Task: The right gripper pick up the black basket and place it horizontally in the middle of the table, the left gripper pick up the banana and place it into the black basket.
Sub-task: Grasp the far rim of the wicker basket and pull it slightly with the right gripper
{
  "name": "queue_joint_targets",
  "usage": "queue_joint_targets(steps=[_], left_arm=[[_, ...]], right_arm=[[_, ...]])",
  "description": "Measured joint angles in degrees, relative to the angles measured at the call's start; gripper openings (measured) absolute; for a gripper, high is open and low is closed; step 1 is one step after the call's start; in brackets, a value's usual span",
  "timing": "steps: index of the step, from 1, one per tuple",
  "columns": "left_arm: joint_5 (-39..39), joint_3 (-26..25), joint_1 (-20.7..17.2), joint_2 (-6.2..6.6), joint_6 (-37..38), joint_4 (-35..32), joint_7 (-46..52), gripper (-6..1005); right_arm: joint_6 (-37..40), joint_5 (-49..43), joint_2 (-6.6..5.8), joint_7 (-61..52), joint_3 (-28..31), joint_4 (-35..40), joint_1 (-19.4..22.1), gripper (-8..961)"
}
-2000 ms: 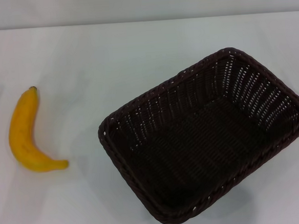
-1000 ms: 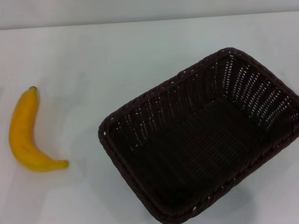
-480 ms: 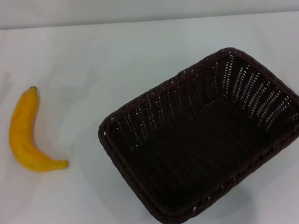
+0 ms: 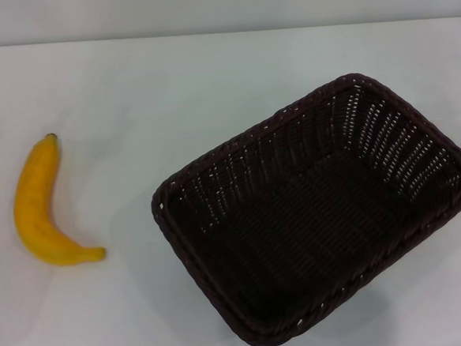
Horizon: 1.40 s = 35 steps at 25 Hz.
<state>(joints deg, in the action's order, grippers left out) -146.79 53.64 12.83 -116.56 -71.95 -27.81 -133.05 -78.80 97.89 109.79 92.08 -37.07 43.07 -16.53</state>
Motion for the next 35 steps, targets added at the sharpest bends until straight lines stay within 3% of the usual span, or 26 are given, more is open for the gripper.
queue_joint_targets(steps=[7, 10, 14, 19, 24, 27, 28, 35], left_arm=[[0.1, -0.3, 0.0, -0.15, 1.3, 1.0, -1.2, 868], [0.0, -0.3, 0.0, -0.16, 1.4, 1.7, -2.4, 867], [-0.1, -1.5, 0.9, -0.24, 1.4, 3.7, -4.2, 866], [-0.2, -2.5, 1.6, -0.91, 1.4, 5.0, -6.4, 864], [0.0, -2.5, 1.8, -1.47, 1.1, 5.1, -7.5, 862], [-0.1, -2.5, 1.5, -1.50, 1.1, 5.1, -7.6, 861], [0.0, -2.5, 1.5, -1.51, 1.1, 5.1, -7.6, 861], [0.2, -2.5, 1.4, -1.57, 1.5, 5.1, -8.4, 858]], right_arm=[[-4.8, -27.7, -0.82, -32.8, -2.9, 23.1, -6.0, 869], [-10.4, -37.9, -1.22, -43.9, -3.9, 29.9, -10.5, 869], [-20.7, -52.7, -0.67, -57.0, -6.0, 36.9, -18.6, 868], [-26.3, -61.4, 0.67, -64.3, -12.6, 37.8, -25.4, 869], [-27.6, -66.7, 3.22, -66.9, -15.2, 37.1, -28.4, 838], [-27.6, -70.0, 4.64, -67.2, -16.6, 35.9, -30.2, 708], [-27.4, -71.3, 4.93, -67.3, -17.2, 35.2, -30.6, 708], [-23.5, -73.8, 5.22, -68.1, -20.2, 26.3, -34.0, 711]])
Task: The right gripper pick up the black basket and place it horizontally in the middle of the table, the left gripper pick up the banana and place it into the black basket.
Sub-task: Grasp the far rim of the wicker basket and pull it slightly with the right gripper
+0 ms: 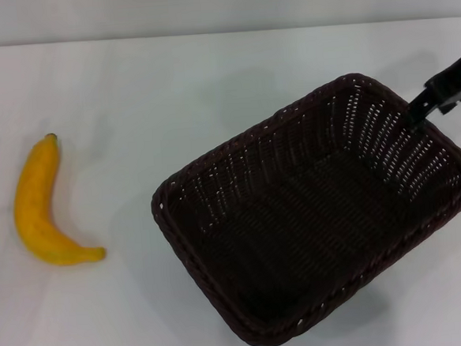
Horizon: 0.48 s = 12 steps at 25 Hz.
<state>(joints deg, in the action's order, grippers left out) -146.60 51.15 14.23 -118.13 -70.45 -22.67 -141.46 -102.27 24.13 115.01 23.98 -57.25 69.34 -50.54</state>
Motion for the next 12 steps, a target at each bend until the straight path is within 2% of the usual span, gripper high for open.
queue_joint_targets(steps=[6, 12], left_arm=[[-0.2, 0.0, 0.1, 0.13, 0.5, 0.0, -0.7, 856], [-0.3, 0.0, 0.3, 0.45, 0.5, 0.0, -0.8, 854]], right_arm=[[3.3, -0.3, -0.19, 0.1, -1.3, -8.9, -3.6, 711], [5.1, -2.1, 0.09, -0.6, -3.5, -14.1, -7.0, 710]])
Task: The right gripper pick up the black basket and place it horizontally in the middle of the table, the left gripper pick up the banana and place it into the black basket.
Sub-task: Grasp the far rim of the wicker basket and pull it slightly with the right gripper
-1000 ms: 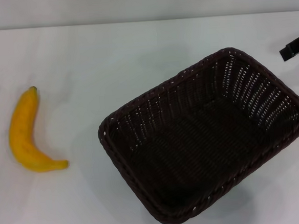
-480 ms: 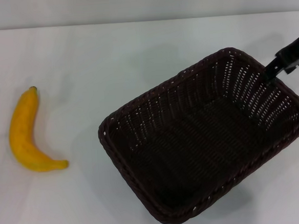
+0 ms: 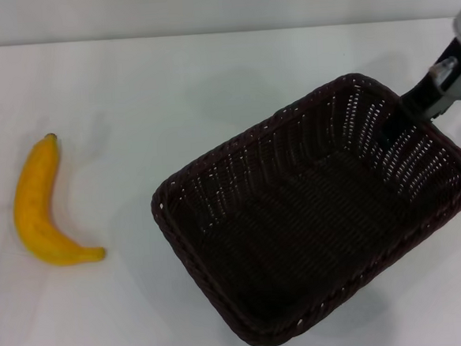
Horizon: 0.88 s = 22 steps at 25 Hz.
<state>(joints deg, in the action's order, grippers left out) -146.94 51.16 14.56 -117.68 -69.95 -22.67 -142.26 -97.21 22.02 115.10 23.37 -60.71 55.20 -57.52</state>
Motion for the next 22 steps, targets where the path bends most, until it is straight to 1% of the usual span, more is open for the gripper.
queue_joint_targets(steps=[3, 6, 9, 13, 17, 22], left_arm=[[0.0, -0.3, 0.0, 0.04, 0.0, 0.0, -0.4, 853], [0.2, -1.8, 0.0, 0.05, 0.0, 0.0, -0.6, 852], [0.2, -2.1, -0.1, 0.05, 0.0, 0.0, -0.6, 851], [0.0, -2.5, -0.3, 0.05, 0.0, 0.0, -0.6, 849], [0.0, -4.6, -0.3, -0.40, -0.2, 0.0, -0.6, 848], [-0.2, -7.6, -0.1, -1.10, -0.7, 0.0, -1.2, 846]], right_arm=[[1.7, -0.8, 0.04, -0.9, -1.8, -4.1, -1.9, 709], [2.9, -1.8, 0.04, -1.3, -2.7, -7.2, -3.4, 708], [3.3, -2.5, 0.05, -1.6, -3.7, -7.9, -3.9, 645], [3.4, -3.1, 0.10, -1.6, -4.5, -7.0, -3.9, 554], [3.2, -3.2, 0.01, -1.3, -4.5, -6.6, -3.8, 437], [2.0, -4.8, 0.00, -2.4, -4.4, -2.9, -2.3, 276]])
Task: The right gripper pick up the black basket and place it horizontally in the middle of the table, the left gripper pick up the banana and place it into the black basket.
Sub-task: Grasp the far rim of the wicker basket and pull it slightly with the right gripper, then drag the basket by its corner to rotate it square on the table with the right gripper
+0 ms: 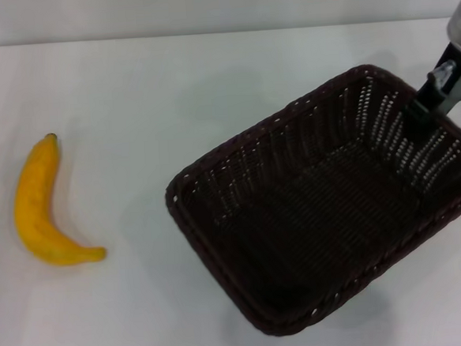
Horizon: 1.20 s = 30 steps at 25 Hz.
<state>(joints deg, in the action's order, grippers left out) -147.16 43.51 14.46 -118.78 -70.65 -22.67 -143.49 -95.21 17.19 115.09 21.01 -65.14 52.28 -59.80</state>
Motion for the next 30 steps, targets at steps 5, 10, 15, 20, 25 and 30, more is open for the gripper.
queue_joint_targets(steps=[5, 10, 15, 20, 25, 30], left_arm=[[-0.7, -2.2, 0.9, 0.03, -0.1, -0.4, -1.7, 844], [-1.6, -5.4, 2.7, 0.35, -0.1, -0.6, -4.7, 843], [-1.6, -8.9, 4.8, 0.79, -0.2, -0.3, -8.7, 841], [-1.5, -9.9, 6.1, 1.86, 0.0, -0.1, -8.2, 839], [-1.1, -9.8, 6.6, 2.48, 0.2, 0.0, -8.2, 837], [-1.1, -10.0, 6.2, 2.46, 0.1, 0.0, -8.2, 836]], right_arm=[[0.1, -0.3, 0.16, -9.2, 0.4, 5.3, 4.2, 165], [-2.3, -0.1, 0.20, -22.7, 2.1, 14.3, 11.7, 161], [-5.3, 4.5, 0.53, -32.7, -1.4, 24.3, 18.8, 151], [-7.1, 8.1, 0.50, -37.2, -6.6, 26.4, 18.7, 141], [-7.3, 8.6, 0.24, -36.6, -8.7, 21.2, 15.4, 130], [-7.6, 8.7, -0.22, -34.6, -8.5, 19.8, 14.2, 123]])
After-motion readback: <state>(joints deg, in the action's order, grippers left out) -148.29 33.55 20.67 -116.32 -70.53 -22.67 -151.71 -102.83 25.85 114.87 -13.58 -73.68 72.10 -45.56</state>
